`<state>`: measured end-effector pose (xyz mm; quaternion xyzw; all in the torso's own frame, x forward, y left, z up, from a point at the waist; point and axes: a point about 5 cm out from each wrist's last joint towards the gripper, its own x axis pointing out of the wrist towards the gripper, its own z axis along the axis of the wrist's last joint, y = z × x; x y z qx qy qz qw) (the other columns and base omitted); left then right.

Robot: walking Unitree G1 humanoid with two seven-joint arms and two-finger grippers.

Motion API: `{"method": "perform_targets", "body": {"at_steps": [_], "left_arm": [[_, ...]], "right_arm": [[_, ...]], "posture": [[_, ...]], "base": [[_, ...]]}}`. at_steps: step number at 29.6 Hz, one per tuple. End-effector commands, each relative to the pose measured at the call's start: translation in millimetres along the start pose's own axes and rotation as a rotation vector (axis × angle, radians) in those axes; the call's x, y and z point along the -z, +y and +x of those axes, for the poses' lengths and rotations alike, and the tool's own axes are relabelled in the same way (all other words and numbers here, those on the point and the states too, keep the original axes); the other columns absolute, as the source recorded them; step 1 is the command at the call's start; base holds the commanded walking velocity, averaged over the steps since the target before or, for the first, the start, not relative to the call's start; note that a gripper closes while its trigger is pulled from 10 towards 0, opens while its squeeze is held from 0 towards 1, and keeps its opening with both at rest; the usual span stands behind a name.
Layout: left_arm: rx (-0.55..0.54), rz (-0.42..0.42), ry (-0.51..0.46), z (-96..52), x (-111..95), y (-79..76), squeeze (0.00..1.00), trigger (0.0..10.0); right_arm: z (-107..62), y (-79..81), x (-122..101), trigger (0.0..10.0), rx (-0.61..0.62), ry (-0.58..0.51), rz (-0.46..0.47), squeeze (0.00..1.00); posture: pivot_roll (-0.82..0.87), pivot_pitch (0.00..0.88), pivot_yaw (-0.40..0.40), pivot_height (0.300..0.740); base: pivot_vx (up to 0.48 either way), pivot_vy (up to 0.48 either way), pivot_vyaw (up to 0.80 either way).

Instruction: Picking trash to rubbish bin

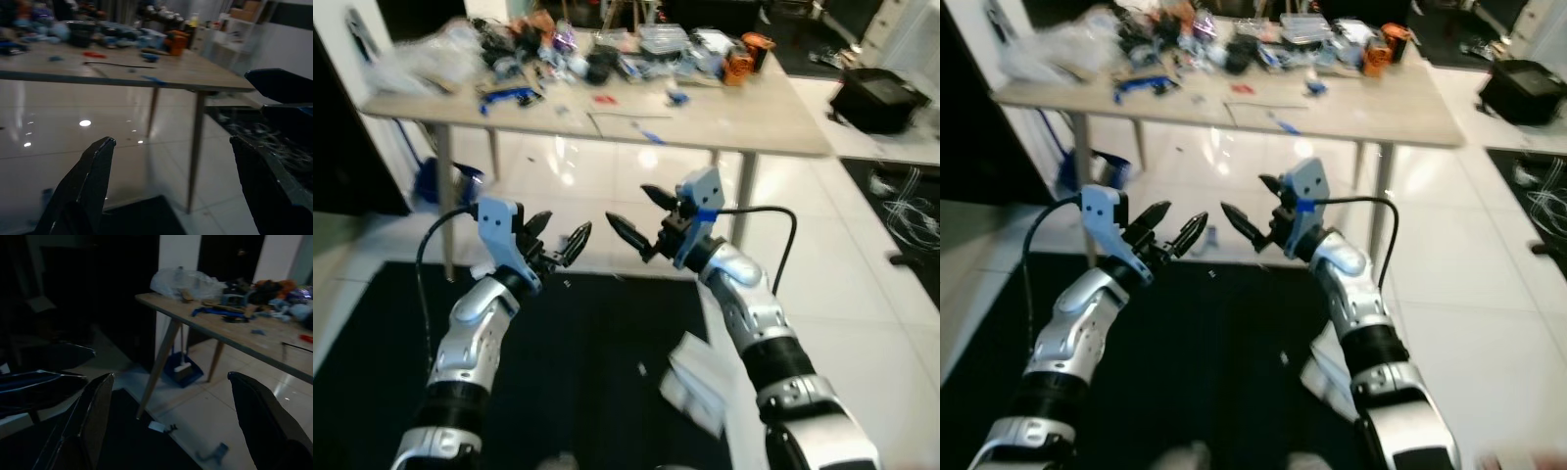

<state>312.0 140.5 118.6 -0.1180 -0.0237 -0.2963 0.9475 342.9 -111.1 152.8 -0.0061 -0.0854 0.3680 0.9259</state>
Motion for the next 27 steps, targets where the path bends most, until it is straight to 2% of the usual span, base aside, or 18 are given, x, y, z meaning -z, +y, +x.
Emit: {"method": "perform_targets", "body": {"at_steps": [1,11,27], "left_arm": [[0.011,0.0,0.011,0.1,3.3,-3.0,0.0,10.0],[0.014,0.003,0.009,-0.1,3.2,-3.1,0.0,10.0],[0.016,0.008,0.011,0.1,4.2,-3.9,0.0,10.0]], "right_arm": [[-2.8,-0.4,3.5,10.0,0.007,0.011,0.005,0.0],[-2.7,-0.5,3.5,10.0,0.008,0.011,0.008,0.0],[-3.1,-1.4,4.8,10.0,0.014,0.012,0.035,0.0]], "posture": [[0.01,0.0,-0.026,0.74],[0.01,0.0,-0.026,0.74],[0.01,0.0,-0.031,0.74]], "base": [[0.48,0.0,0.79],[0.48,0.0,0.76],[0.48,0.0,0.0]]}}
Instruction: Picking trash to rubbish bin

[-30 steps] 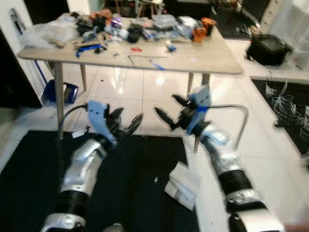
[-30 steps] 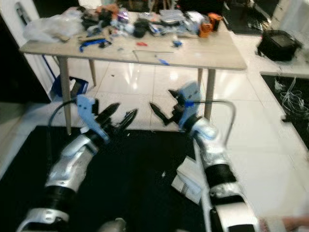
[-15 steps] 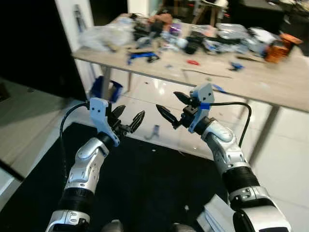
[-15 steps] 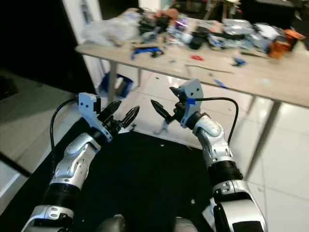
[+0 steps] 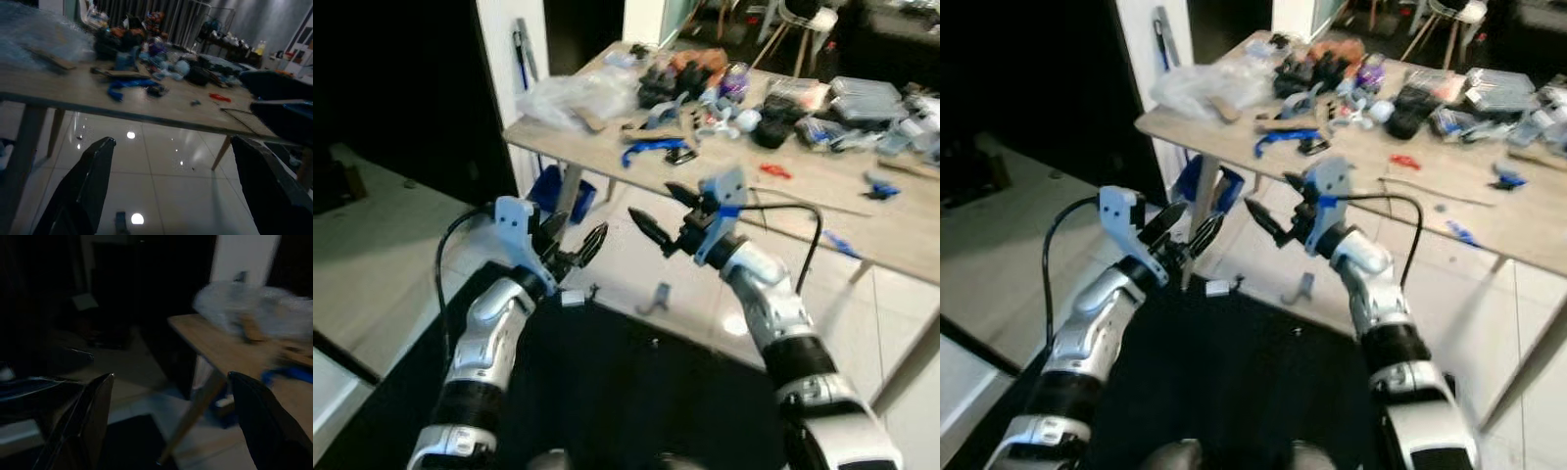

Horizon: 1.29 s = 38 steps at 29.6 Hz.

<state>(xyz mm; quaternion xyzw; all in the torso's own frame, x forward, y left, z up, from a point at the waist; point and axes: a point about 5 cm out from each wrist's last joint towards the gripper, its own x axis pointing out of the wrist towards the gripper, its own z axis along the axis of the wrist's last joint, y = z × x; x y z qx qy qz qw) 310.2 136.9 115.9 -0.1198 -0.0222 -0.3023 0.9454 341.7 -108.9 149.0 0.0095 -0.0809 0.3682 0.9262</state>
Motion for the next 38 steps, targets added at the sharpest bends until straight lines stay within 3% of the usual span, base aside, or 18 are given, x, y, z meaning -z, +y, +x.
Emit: {"method": "perform_targets", "body": {"at_steps": [1,8,30,38], "left_arm": [[0.005,0.013,0.008,-0.1,0.6,-0.6,0.0,10.0],[0.005,0.014,0.006,-0.1,0.7,-0.9,0.0,10.0],[0.003,0.022,0.004,-0.3,0.1,-0.2,0.0,10.0],[0.023,0.094,0.014,-0.1,-2.6,-1.6,0.0,10.0]], "right_arm": [[-3.0,-4.3,1.7,10.0,0.011,0.021,0.009,0.0],[-2.9,-4.6,1.7,10.0,0.013,0.019,0.012,0.0],[-3.1,-5.0,0.2,10.0,0.015,0.008,0.017,0.0],[-3.1,-5.1,0.4,10.0,0.014,0.017,0.027,0.0]], "posture": [[0.01,0.0,-0.031,0.74],[0.01,0.0,-0.031,0.74],[0.01,0.0,-0.029,0.74],[0.01,0.0,-0.028,0.74]], "base": [[0.48,0.0,-0.8],[0.48,0.0,-0.8],[0.48,0.0,0.0],[0.48,0.0,-0.18]]}}
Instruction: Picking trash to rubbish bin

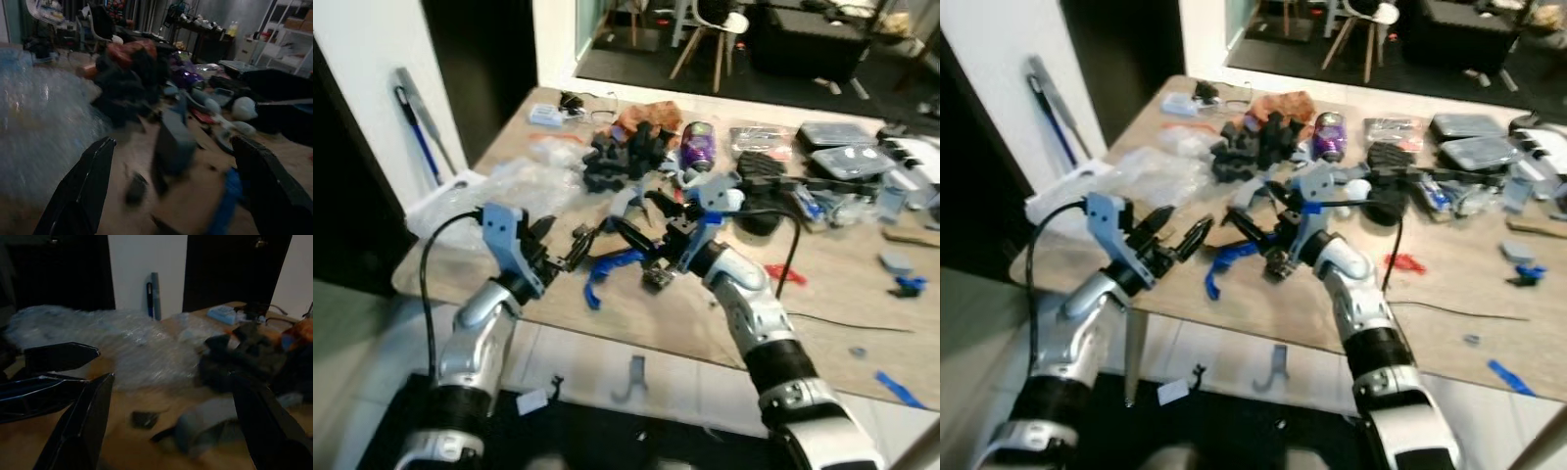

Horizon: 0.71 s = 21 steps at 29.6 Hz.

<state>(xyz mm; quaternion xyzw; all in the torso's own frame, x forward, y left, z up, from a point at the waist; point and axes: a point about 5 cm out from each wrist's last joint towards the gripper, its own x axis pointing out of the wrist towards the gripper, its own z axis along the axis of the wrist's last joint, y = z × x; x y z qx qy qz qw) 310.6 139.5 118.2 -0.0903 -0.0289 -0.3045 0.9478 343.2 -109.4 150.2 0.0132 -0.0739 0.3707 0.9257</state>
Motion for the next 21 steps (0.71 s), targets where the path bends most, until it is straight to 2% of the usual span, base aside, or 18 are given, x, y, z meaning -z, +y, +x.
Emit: {"method": "perform_targets", "body": {"at_steps": [1,2,4,5,7,10,12,13,14,18,21], "left_arm": [[0.027,0.057,0.011,0.9,-1,-4.0,0.0,10.0],[0.054,0.109,0.016,0.8,-2,-6.5,0.0,10.0],[0.07,0.14,0.023,0.8,-3,-7.9,0.0,10.0],[0.099,0.201,0.036,1.0,-5,-10.0,0.0,10.0],[0.122,0.267,0.049,1.3,-7,-11.2,0.0,10.0],[0.129,0.295,0.055,1.4,-8,-11.4,0.0,10.0],[0.14,0.346,0.061,0.7,-12,-11.0,0.0,10.0],[0.145,0.398,0.072,-1.0,-15,-9.5,0.0,10.0],[0.145,0.398,0.072,-1.0,-15,-9.5,0.0,10.0],[0.156,0.504,0.107,-3.1,-18,-7.4,0.0,10.0],[0.152,0.55,0.136,-3.4,-18,-5.0,0.0,10.0]], "right_arm": [[-4.1,-3.7,2,10.0,0.018,0.01,0.019,0.0],[-4.3,-3.7,2,10.0,0.018,0.013,0.02,0.0],[-4.5,-3.7,2,10.0,0.017,0.014,0.017,0.0],[-4.8,-3.7,1,10.0,0.014,0.015,0.012,0.0],[-5.3,-4.1,1,10.0,0.005,0.02,0.012,0.0],[-5.6,-4.7,1,10.0,0.0,0.028,0.017,0.0],[-6.8,-7.0,-1,10.0,-0.034,0.077,-0.022,0.0],[-10.3,-15.3,-6,10.0,-0.056,0.128,-0.056,0.0],[-10.3,-15.3,-6,10.0,-0.056,0.128,-0.056,0.0],[-17.9,-30.7,-20,10.0,-0.064,0.158,-0.067,0.0],[-21.3,-31.2,-24,10.0,-0.1,0.169,-0.077,0.0]], "posture": [[0.01,0.0,-0.028,0.74],[0.0,0.0,-0.028,0.74],[0.0,0.0,-0.028,0.74],[0.0,0.0,-0.029,0.74],[0.0,0.0,-0.03,0.74],[0.0,0.0,-0.03,0.74],[0.01,0.0,-0.032,0.74],[0.02,0.0,-0.031,0.74],[0.02,0.0,-0.031,0.74],[0.01,0.0,-0.025,0.74],[0.01,0.0,-0.022,0.74]], "base": [[0.48,0.0,-0.79],[0.435,0.0,-0.77],[0.409,0.0,-0.77],[0.0,0.0,-0.77],[0.0,0.0,-0.78],[0.0,0.0,-0.64],[0.0,0.0,0.0],[0.0,0.0,0.0],[0.0,0.0,0.0],[0.0,0.0,0.0],[0.0,0.0,0.0]]}}
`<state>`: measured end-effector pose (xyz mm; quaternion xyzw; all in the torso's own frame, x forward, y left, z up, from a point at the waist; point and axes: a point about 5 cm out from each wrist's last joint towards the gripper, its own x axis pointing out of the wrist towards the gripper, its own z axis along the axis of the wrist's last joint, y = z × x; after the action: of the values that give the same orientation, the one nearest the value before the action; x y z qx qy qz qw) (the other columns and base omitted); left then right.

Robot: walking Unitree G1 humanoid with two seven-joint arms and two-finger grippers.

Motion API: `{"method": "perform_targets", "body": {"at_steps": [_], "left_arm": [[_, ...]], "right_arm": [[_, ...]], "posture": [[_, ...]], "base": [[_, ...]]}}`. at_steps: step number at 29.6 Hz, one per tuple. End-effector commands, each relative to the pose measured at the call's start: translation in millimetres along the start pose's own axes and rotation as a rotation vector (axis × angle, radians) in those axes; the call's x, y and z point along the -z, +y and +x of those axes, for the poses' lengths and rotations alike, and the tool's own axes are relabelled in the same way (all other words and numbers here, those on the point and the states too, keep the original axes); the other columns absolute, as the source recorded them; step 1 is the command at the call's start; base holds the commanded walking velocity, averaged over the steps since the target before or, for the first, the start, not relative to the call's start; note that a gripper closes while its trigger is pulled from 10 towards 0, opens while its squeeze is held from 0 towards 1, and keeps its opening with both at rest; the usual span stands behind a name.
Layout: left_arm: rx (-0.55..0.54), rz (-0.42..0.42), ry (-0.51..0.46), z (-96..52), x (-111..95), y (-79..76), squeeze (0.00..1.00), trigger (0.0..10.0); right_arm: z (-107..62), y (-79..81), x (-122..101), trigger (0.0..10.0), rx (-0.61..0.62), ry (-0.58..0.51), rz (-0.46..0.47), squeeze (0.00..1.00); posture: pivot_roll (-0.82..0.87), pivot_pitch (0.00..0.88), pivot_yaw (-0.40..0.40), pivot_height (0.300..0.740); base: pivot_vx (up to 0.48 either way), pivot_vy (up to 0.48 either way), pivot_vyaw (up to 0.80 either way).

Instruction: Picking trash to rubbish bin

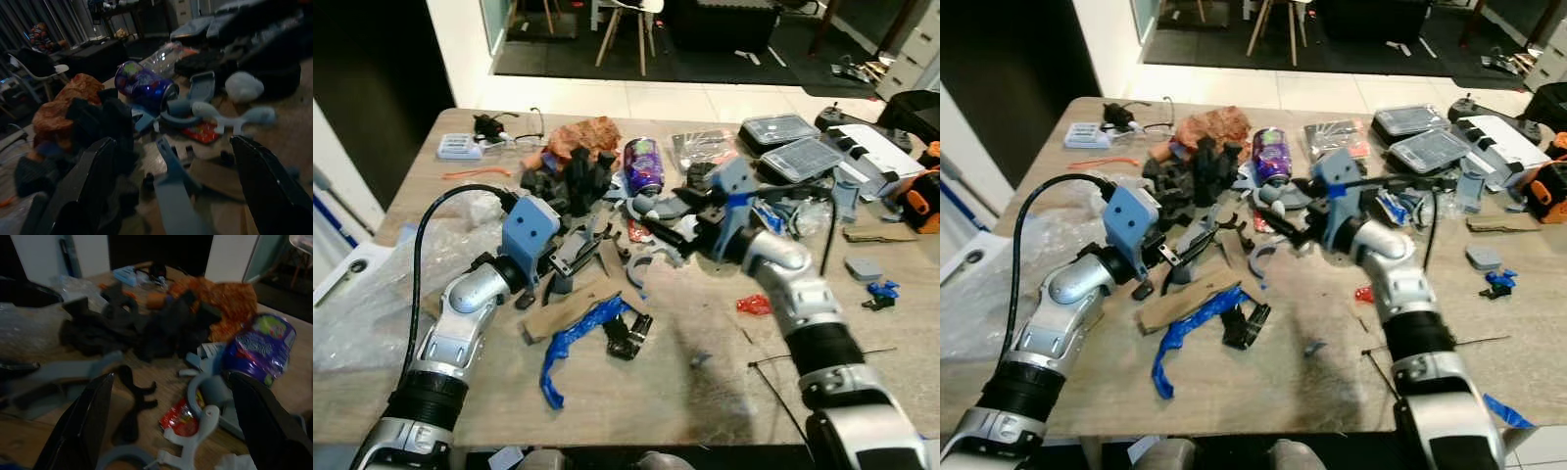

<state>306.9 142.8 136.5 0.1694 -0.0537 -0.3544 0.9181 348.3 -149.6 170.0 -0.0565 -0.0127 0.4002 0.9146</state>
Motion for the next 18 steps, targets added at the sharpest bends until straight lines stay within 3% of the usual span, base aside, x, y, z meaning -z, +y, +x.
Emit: {"method": "perform_targets", "body": {"at_steps": [1,8,10,14,16,18], "left_arm": [[0.032,0.082,0.035,-0.3,-1,-1.8,0.0,10.0],[0.02,0.217,0.142,-0.3,-1,11.3,0.0,10.0],[-0.002,0.242,0.203,9.8,-5,16.3,0.0,10.0],[0.0,0.248,0.215,12.7,-6,16.0,0.0,10.0],[-0.011,0.222,0.286,24.0,-1,19.6,0.0,10.0],[-0.008,0.211,0.306,25.7,1,20.1,0.0,10.0]], "right_arm": [[-3.4,3.9,-4,10.0,-0.07,0.011,-0.012,0.0],[-16.1,21.7,-5,10.0,-0.277,0.08,-0.083,0.0],[-17.6,28.4,-7,10.0,-0.33,0.101,-0.102,0.0],[-17.7,29.3,-8,10.0,-0.335,0.103,-0.103,0.0],[-18.9,35.7,-8,10.0,-0.374,0.119,-0.095,0.0],[-20.1,38.1,-8,10.0,-0.389,0.126,-0.093,0.0]], "posture": [[0.01,0.0,-0.022,0.74],[0.01,0.0,-0.016,0.74],[0.01,0.0,-0.013,0.74],[0.01,0.0,-0.013,0.74],[0.0,0.0,-0.008,0.74],[-0.01,0.0,-0.007,0.74]], "base": [[0.0,0.0,0.0],[0.0,0.0,0.0],[0.0,0.0,0.0],[0.0,0.0,0.0],[0.0,0.0,0.0],[0.0,0.0,0.0]]}}
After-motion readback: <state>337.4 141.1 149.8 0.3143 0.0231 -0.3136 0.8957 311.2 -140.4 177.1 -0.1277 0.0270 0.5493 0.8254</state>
